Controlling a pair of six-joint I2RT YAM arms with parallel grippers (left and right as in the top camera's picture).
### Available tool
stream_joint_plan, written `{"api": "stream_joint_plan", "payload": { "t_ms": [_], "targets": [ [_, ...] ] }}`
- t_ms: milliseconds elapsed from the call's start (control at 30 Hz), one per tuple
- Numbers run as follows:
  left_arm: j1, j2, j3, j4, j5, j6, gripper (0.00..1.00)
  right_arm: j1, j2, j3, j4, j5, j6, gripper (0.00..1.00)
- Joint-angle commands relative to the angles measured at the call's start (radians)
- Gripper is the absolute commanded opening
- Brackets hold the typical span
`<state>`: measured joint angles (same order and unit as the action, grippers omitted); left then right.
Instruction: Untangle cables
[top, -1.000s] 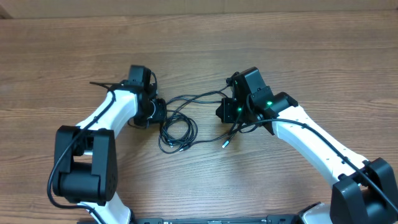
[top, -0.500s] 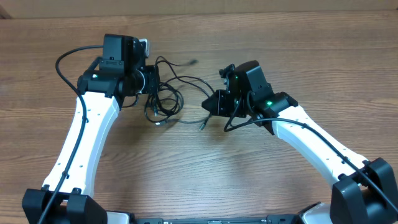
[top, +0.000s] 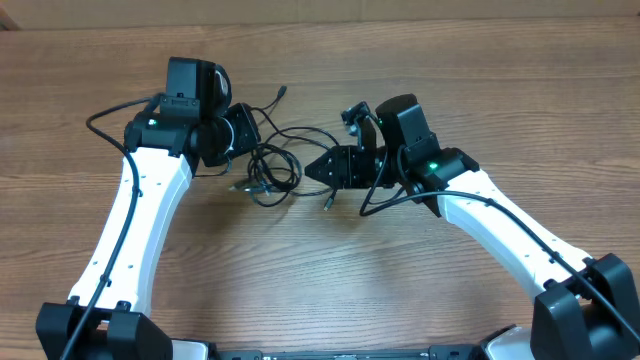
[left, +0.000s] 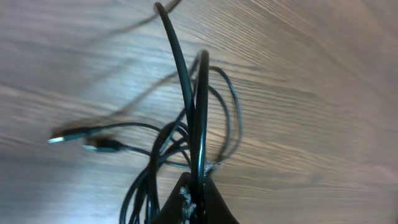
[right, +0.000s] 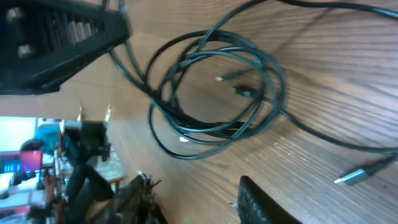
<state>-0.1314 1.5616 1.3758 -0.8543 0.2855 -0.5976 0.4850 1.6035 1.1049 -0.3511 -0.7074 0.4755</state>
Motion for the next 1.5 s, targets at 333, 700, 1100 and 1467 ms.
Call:
{"api": "stream_joint_plan", "payload": {
  "t_ms": [333, 700, 1100, 1467],
  "targets": [
    [-0.007, -0.008, 0.014, 0.017, 0.253, -0.245, 0.04, 0.004, -0.006, 0.011, 0.003, -0.094, -0.178, 0.49],
    [-0.01, -0.008, 0.014, 0.017, 0.433, -0.275, 0.04, 0.005, -0.006, 0.011, 0.032, -0.042, -0.328, 0.56],
    [-0.019, -0.008, 0.014, 0.055, 0.501, -0.29, 0.04, 0.027, -0.006, 0.011, 0.032, -0.042, -0.327, 0.37],
    [-0.021, -0.008, 0.014, 0.066, 0.303, -0.195, 0.18, 0.041, -0.006, 0.011, 0.033, -0.055, -0.315, 0.04]
  ]
}}
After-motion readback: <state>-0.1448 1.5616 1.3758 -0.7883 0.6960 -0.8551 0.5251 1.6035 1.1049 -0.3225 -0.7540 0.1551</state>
